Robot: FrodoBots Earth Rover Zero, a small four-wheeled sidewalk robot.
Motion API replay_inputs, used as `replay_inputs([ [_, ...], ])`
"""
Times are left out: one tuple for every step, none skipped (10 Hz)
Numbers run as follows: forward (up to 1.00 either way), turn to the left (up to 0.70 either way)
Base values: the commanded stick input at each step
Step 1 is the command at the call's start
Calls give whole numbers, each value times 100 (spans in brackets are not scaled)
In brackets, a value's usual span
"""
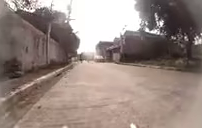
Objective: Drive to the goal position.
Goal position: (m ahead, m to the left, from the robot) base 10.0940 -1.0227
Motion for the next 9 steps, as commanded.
replay_inputs([
  [70, 1],
  [70, 1],
  [70, 1],
  [70, 1],
  [70, 1],
  [70, 1],
  [70, 1],
  [70, 1],
  [70, 1],
])
